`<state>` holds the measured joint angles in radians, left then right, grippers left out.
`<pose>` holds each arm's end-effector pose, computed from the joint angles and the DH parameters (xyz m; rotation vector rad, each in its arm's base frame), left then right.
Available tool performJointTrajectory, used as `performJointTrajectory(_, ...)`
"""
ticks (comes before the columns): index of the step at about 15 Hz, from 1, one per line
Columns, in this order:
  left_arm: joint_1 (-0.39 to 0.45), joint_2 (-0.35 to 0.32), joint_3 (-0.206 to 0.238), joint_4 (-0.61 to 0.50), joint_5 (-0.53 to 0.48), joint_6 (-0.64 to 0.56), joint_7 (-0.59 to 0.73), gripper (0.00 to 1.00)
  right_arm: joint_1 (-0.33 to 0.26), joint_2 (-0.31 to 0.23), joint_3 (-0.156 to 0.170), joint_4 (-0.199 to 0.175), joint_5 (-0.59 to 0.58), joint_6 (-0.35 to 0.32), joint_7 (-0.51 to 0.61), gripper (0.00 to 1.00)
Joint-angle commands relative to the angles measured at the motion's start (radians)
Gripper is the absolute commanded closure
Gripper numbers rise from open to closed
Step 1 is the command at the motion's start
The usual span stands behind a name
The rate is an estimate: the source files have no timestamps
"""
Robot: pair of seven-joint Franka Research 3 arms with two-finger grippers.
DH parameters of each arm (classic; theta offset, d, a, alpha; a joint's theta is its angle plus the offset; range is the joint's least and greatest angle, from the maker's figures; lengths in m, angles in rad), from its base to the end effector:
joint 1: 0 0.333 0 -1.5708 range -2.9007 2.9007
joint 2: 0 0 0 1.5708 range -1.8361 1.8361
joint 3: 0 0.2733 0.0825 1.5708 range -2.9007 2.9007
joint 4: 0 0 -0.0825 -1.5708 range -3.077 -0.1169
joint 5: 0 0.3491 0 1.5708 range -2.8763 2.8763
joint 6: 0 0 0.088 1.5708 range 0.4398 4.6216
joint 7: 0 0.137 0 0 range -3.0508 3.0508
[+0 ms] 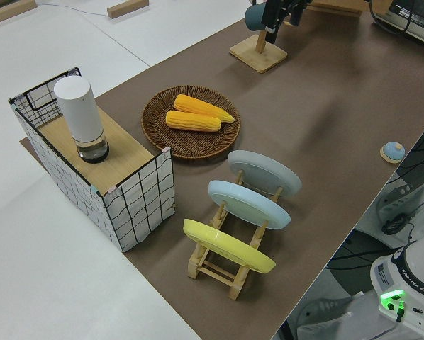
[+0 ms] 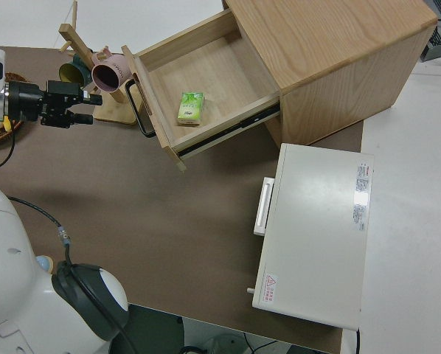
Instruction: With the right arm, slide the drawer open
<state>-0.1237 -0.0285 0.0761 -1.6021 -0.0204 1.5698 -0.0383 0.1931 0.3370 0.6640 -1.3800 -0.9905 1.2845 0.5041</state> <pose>0.5108 -0.0267 0.5527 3.1192 -0.0145 -0.0076 0.4940 0.2873 0.5094 2.2817 0.2904 0.2711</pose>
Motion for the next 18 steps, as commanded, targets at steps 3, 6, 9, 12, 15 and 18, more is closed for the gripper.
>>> performJointTrajectory(3, -0.004, -0.008, 0.004, 0.002, 0.013, -0.014, 0.001, 0.00, -0.119, -0.131, -0.040, -0.010, 0.283, 0.125, -0.036, 0.013)
performJointTrajectory(6, -0.004, -0.008, 0.002, 0.004, 0.013, -0.014, 0.001, 0.00, -0.187, -0.232, -0.136, -0.011, 0.537, 0.157, -0.114, 0.015)
performJointTrajectory(9, -0.004, -0.008, 0.004, 0.002, 0.013, -0.014, 0.001, 0.00, -0.224, -0.309, -0.279, -0.016, 0.761, 0.157, -0.258, 0.015)
performJointTrajectory(12, -0.004, -0.008, 0.002, 0.002, 0.013, -0.014, 0.001, 0.00, -0.231, -0.337, -0.392, -0.050, 0.880, 0.157, -0.297, 0.013)
performJointTrajectory(15, -0.004, -0.008, 0.004, 0.002, 0.013, -0.014, 0.001, 0.00, -0.233, -0.357, -0.478, -0.083, 0.976, 0.156, -0.321, 0.015)
performJointTrajectory(18, -0.004, -0.008, 0.004, 0.002, 0.013, -0.014, 0.001, 0.00, -0.231, -0.357, -0.566, -0.090, 1.027, 0.144, -0.395, 0.015)
